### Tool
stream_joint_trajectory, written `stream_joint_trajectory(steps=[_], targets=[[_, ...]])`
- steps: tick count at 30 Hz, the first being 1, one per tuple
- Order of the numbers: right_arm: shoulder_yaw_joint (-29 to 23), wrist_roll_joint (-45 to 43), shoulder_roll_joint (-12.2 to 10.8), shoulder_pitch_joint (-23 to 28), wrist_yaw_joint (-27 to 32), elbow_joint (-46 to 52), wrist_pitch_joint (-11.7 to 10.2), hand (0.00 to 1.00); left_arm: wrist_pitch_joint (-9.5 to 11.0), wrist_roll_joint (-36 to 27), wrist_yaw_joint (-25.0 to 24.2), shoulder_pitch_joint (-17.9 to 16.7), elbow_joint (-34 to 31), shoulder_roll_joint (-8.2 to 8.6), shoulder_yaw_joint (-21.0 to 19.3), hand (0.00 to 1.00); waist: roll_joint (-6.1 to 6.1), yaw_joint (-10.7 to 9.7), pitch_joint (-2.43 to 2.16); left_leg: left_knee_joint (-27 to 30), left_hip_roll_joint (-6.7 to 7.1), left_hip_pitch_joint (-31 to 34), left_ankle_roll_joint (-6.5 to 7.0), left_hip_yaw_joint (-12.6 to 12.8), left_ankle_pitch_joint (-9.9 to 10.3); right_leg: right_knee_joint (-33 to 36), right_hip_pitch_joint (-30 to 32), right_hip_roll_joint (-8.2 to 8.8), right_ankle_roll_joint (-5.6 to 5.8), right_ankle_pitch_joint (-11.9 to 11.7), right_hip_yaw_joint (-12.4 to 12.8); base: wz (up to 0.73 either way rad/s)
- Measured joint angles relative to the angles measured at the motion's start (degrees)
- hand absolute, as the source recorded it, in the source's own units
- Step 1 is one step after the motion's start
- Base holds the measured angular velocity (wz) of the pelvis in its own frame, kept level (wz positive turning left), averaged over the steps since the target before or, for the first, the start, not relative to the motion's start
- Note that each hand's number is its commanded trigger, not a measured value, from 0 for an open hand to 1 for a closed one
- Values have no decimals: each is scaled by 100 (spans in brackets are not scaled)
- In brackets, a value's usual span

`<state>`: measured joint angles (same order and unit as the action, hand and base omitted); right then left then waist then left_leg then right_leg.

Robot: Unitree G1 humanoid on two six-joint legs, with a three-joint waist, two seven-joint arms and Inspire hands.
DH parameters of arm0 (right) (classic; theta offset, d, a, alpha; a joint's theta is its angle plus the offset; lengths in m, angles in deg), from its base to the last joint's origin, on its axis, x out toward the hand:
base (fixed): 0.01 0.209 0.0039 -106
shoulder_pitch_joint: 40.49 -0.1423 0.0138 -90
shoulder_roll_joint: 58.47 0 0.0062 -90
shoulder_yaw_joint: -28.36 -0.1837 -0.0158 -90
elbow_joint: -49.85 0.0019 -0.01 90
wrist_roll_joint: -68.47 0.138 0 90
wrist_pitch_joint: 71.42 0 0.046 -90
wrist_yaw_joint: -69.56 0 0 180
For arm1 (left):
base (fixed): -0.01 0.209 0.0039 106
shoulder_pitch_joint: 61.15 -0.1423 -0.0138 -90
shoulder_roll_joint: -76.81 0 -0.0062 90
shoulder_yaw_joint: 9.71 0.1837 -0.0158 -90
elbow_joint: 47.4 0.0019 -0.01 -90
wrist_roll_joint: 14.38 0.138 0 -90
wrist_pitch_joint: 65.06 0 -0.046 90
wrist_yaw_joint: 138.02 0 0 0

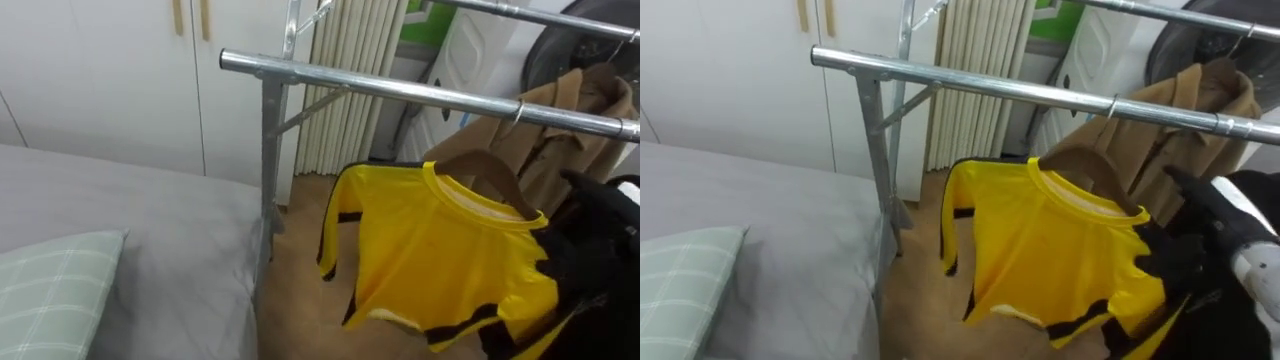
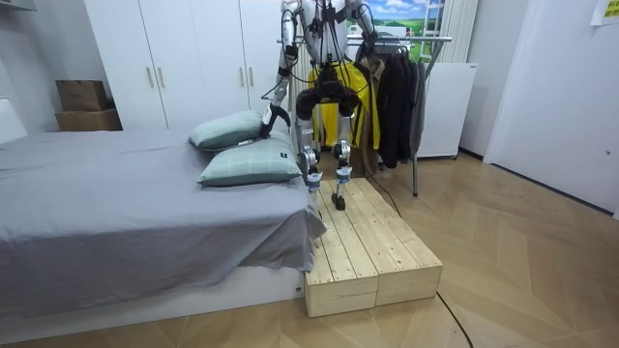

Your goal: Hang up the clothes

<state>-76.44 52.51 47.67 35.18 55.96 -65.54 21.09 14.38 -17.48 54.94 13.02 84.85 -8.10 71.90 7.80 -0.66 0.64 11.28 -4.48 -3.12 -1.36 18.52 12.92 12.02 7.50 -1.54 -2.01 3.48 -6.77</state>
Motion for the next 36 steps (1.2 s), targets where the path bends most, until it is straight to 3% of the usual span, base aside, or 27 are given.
stream_joint_trajectory(steps=[6, 18, 23, 27, 31, 33, 35, 36], targets=[[-167, 27, -14, 536, 387, 129, -141, 0, 260, 61, 2, 1, -1, 83, 42, 0, -9, -118, -1, -14, -38, -51, -37, 167, 23, 59, 26, -70, -6, -4, 184, -16], [-235, 343, -161, 1176, 1036, 133, -229, 0, 299, 59, -1, -5, 1, 103, 16, 0, -72, -149, 14, -104, -92, -254, -101, 330, 36, 55, -49, -221, -18, -6, 441, -10], [-321, 486, -549, 1602, 1102, 171, -251, 0, 337, 60, -24, -21, 4, 113, 16, 0, -79, -148, 15, -112, -92, -252, -104, 353, 44, 51, -43, -224, -19, -5, 453, -2], [-316, 511, -1021, 1996, 1096, 200, -250, 0, 350, 25, -29, -57, -5, 144, 71, 0, -146, -161, -1, -140, -88, -250, -104, 344, 42, 39, -35, -222, -19, -5, 446, 0], [19, 1009, -1312, 2261, 1092, 127, -251, 0, 365, -139, -27, -53, 58, 153, 429, 0, -323, -144, -14, -154, -69, -257, -102, 339, 43, 40, -36, -207, -16, -2, 450, 0], [262, 1358, -1522, 2383, 1088, 25, -253, 0, 383, -230, -32, -60, 70, 153, 474, 0, -354, -95, -20, -162, -76, -284, -102, 346, 42, 33, -58, -217, -15, -2, 453, 0], [517, 1691, -1743, 2388, 1014, -337, -283, 0, 555, -306, -99, -53, 298, 162, 555, 0, -391, -62, -13, -185, -85, -357, -104, 358, 42, 11, -97, -237, -16, 1, 475, -3], [704, 1933, -1843, 2388, 936, -691, -330, 0, 642, -306, -149, -42, 509, 186, 642, 0, -435, -63, -41, -187, -88, -371, -106, 335, 43, -37, -147, -241, -18, 2, 462, 3]])
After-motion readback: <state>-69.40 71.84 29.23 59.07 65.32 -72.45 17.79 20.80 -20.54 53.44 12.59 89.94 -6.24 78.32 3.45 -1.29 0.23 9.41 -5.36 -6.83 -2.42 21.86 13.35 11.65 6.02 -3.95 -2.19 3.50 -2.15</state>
